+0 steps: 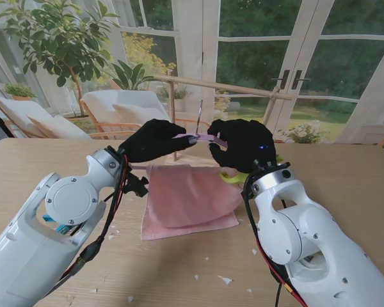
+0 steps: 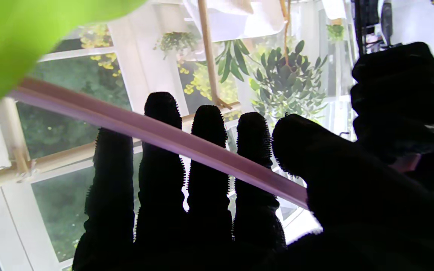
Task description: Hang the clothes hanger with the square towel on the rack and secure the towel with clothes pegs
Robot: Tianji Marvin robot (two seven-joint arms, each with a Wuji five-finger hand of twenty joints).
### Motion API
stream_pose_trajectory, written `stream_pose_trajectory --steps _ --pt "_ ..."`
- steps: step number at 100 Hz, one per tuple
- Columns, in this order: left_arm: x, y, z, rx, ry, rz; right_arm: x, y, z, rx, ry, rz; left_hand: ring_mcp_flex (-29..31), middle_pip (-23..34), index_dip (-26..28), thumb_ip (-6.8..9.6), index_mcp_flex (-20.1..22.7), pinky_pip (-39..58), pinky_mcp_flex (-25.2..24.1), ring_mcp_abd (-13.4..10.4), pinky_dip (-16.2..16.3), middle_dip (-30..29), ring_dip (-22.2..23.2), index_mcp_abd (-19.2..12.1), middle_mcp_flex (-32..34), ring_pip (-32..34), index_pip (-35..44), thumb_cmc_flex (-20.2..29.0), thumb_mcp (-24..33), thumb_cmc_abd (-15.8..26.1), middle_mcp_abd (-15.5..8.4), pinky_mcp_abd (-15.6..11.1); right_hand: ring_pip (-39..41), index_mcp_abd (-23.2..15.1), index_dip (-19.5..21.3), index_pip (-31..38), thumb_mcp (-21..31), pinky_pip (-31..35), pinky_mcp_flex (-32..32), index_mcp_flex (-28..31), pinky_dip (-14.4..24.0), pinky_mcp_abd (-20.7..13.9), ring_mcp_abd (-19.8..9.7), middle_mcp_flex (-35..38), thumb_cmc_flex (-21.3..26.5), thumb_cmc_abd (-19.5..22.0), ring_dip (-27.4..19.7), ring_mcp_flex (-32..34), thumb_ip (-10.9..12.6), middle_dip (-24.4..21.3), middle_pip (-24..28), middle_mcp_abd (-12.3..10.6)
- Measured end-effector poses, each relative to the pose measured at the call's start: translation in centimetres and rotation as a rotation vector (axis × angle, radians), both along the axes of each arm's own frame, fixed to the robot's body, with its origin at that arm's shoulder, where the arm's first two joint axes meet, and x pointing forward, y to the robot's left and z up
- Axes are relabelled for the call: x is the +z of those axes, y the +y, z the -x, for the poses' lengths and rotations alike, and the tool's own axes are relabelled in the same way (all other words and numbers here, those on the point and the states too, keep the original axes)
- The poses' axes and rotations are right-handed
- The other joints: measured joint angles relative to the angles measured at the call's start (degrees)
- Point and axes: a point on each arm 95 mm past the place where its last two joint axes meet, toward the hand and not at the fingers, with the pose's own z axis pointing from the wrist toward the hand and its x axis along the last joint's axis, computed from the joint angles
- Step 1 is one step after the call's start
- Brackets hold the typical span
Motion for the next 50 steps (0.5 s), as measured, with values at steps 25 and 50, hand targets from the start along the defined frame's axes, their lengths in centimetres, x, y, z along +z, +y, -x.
stream_pose_trajectory --steps 25,50 --pt "-0.16 -0.27 -0.14 0.003 0.025 0.013 0.24 0.61 -0.06 0.034 0.02 -0.014 0.0 0.0 0.0 0.0 0.0 0.0 0.0 0.0 0.0 0.0 0.0 0.0 0.0 0.0 0.0 0.0 0.0 0.0 0.0 0.0 28.9 -2.8 17.6 6.8 -2.3 19.1 5.0 0.7 0.0 -2.8 -0.4 -0.2 0.0 0.1 12.6 0.6 0.0 16.7 18.6 -0.1" --pt "0.12 -0.45 -0.04 0.004 0.041 0.035 0.0 0.73 -0.4 0.03 0.015 -0.015 0.0 0.1 0.0 0.0 0.1 0.0 0.0 0.0 0.0 0.0 0.0 -0.2 0.0 0.0 0.0 0.0 0.0 -0.5 0.0 0.0 40.7 -3.5 32.9 14.4 -3.1 33.7 9.9 6.7 0.0 -5.2 -3.3 2.0 -5.0 3.2 18.7 0.8 0.0 28.7 30.4 -2.0"
